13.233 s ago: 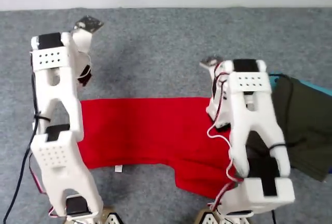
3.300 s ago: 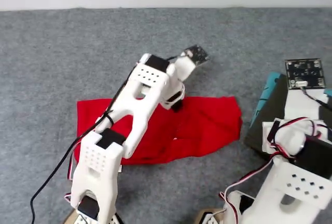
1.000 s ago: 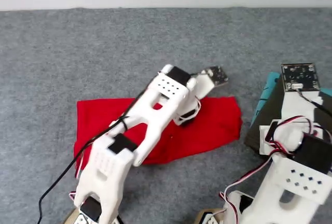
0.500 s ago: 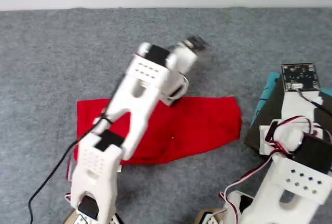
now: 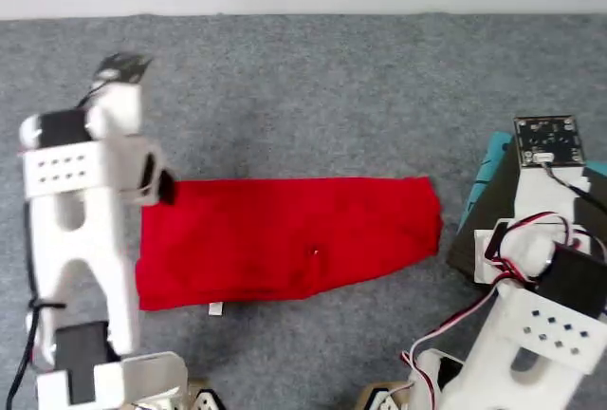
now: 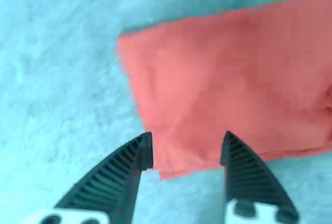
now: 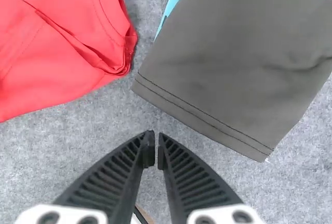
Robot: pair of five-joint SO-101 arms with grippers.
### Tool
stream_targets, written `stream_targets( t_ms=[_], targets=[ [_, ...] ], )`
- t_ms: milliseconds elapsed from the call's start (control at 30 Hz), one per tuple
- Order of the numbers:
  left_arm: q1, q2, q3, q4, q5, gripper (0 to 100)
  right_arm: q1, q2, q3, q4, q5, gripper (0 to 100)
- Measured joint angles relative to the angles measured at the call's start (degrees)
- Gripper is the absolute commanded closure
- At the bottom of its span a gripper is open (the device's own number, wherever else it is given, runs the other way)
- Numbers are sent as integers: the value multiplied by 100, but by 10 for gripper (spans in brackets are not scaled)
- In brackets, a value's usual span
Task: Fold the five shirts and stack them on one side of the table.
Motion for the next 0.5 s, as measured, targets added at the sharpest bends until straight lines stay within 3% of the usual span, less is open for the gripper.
stream_targets(
  t_ms=[267,500],
  targets=[
    [-897,-44,1503,-1064,-545,726,0,0,0,0,0,980],
    [-862,1020,1829,-1793,-563,727,0,0,0,0,0,980]
  ],
)
